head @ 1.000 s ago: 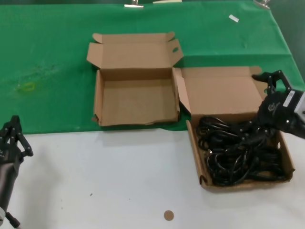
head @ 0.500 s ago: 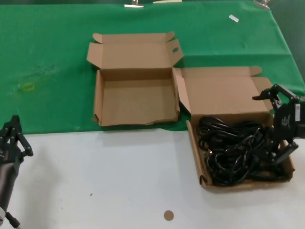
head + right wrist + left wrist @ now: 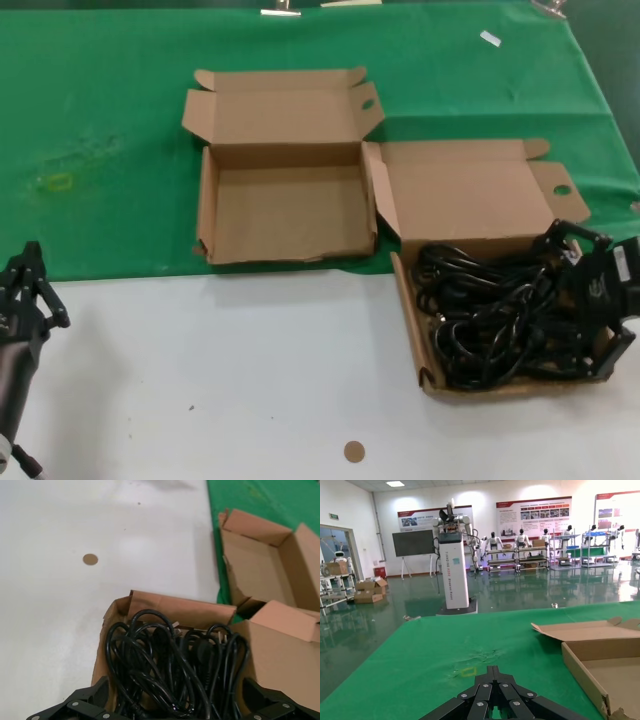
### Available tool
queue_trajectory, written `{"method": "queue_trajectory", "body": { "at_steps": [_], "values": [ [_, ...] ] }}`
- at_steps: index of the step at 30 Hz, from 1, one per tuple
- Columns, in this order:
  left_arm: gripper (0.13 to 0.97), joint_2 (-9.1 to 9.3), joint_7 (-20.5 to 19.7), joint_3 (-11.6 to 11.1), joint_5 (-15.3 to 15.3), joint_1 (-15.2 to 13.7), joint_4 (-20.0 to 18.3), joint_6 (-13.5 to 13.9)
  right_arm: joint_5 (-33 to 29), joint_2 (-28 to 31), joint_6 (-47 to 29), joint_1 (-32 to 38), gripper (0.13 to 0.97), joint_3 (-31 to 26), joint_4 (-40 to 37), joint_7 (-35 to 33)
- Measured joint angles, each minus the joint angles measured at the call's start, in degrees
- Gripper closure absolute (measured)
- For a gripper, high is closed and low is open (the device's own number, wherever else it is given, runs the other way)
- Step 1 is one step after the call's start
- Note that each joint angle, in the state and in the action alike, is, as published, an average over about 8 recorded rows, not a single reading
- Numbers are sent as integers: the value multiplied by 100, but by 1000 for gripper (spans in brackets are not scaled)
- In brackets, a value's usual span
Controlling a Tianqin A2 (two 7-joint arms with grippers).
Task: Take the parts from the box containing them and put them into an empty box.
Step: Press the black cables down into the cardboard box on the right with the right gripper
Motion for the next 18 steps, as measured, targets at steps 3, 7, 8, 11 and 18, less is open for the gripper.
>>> {"method": "queue_trajectory", "body": {
  "at_steps": [3,7,8,11,18],
  "values": [
    [953,0,0,0,0,0,0,0,-234,-163,-126,101,140,0,-109,0],
    [953,0,0,0,0,0,0,0,-512,-361,-219,214,169,-1,-222,11],
    [953,0,0,0,0,0,0,0,-576,-406,-238,240,177,-2,-251,13],
    [953,0,0,0,0,0,0,0,-763,-538,-297,321,192,-13,-358,7],
    [953,0,0,0,0,0,0,0,-1111,-778,-413,479,307,-34,-610,-28]
  ]
}}
